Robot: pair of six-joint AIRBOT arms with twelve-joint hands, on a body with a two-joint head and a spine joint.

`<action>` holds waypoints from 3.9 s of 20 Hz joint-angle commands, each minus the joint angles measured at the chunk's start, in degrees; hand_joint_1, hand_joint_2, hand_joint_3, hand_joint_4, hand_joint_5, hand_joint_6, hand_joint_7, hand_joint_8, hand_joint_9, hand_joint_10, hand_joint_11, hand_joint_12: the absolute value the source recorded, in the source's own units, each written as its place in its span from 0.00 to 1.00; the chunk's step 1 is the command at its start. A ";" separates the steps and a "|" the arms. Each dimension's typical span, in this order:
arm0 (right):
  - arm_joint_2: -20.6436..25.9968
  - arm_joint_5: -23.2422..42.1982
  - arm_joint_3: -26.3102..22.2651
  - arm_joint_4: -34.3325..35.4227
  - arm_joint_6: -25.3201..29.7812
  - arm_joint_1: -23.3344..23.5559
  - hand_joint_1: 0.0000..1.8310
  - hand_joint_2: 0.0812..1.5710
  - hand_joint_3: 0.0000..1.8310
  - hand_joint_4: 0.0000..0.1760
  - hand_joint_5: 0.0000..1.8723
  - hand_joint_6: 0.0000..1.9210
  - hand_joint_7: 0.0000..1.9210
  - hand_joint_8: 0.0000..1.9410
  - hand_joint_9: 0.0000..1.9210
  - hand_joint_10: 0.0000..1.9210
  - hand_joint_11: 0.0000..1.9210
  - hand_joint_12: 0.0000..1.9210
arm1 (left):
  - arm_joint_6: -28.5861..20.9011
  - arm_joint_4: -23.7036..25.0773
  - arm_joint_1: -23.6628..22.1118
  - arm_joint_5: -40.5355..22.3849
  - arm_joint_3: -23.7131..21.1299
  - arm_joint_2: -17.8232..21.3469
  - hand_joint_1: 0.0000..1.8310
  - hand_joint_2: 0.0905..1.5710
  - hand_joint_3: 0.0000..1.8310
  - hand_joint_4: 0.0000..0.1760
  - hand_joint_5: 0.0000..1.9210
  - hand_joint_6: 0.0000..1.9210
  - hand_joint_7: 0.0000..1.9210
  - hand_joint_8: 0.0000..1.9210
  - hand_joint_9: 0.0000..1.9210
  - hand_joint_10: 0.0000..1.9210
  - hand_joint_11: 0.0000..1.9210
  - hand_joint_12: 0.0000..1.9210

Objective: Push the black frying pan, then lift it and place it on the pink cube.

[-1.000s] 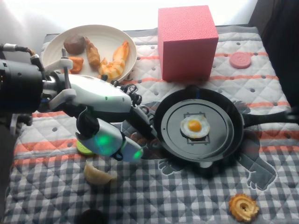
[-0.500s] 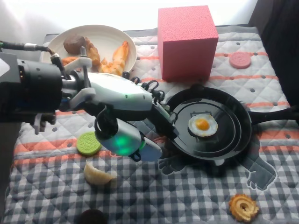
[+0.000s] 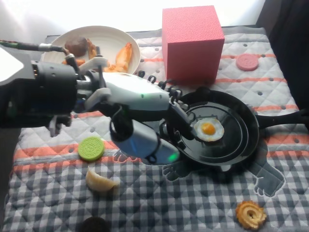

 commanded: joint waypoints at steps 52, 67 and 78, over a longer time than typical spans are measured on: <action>-0.04 7.53 0.22 1.28 0.63 -0.63 0.28 0.83 0.00 0.00 0.09 0.00 0.08 0.00 0.07 0.25 0.00 0.77 | 10.13 -11.11 2.36 3.58 4.64 -8.51 0.16 0.86 0.00 0.18 0.37 0.00 0.33 0.00 0.21 0.00 0.00 0.12; 3.01 -9.41 1.87 2.35 -4.65 -0.90 0.41 0.70 0.00 0.00 0.01 0.00 0.01 0.00 0.00 0.01 0.00 0.27 | 13.21 -20.82 -0.40 0.31 -0.78 2.82 0.17 0.82 0.00 0.00 0.33 0.01 0.31 0.00 0.26 0.01 0.00 0.31; -6.27 -36.39 13.24 3.54 -16.88 17.15 0.42 0.70 0.00 0.00 0.00 0.00 0.00 0.00 0.00 0.00 0.00 0.00 | 23.56 -34.32 0.14 0.20 -3.07 8.34 0.16 0.82 0.00 0.13 0.31 0.00 0.28 0.00 0.24 0.00 0.00 0.36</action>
